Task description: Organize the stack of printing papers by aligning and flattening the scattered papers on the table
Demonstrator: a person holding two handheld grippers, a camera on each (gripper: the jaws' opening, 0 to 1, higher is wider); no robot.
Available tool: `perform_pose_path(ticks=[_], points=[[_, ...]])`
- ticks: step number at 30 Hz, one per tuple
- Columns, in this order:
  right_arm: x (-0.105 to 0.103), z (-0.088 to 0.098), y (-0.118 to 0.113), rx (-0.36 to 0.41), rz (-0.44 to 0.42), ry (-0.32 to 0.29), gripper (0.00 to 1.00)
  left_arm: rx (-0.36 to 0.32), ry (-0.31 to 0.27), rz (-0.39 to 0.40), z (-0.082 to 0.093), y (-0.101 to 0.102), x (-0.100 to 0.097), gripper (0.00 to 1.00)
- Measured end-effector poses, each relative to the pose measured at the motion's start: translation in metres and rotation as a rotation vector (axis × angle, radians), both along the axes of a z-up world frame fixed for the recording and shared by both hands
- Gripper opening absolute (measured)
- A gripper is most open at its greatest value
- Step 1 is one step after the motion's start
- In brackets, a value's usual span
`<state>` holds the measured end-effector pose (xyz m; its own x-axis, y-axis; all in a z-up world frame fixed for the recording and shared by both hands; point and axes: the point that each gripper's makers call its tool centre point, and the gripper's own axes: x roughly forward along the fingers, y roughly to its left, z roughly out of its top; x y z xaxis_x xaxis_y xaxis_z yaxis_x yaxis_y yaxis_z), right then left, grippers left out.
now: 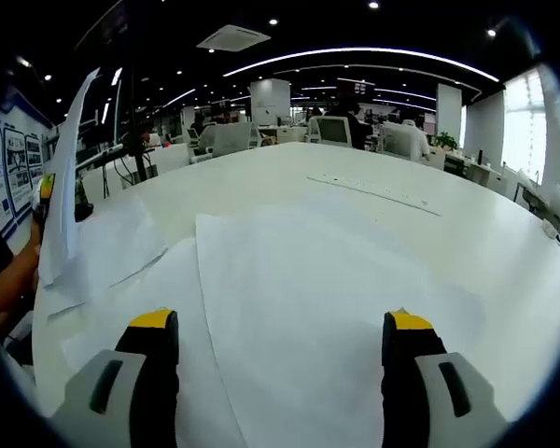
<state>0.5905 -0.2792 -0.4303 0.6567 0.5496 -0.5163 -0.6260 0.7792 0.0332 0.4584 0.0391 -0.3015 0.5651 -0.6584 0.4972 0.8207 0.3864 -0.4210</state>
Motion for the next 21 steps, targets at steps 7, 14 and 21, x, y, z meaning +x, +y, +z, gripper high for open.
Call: perform_pose_path(ticks=[7, 14, 21], points=[[-0.002, -0.006, 0.000, -0.008, 0.000, 0.014, 0.85, -0.003, -0.001, 0.006, 0.000, 0.001, 0.001, 0.06], [-0.001, -0.010, 0.001, -0.007, 0.001, 0.020, 0.85, -0.001, 0.000, 0.006, 0.000, 0.000, 0.000, 0.06], [0.000, -0.014, -0.002, -0.028, 0.014, -0.008, 0.84, -0.001, -0.002, 0.009, 0.000, 0.002, 0.001, 0.06]])
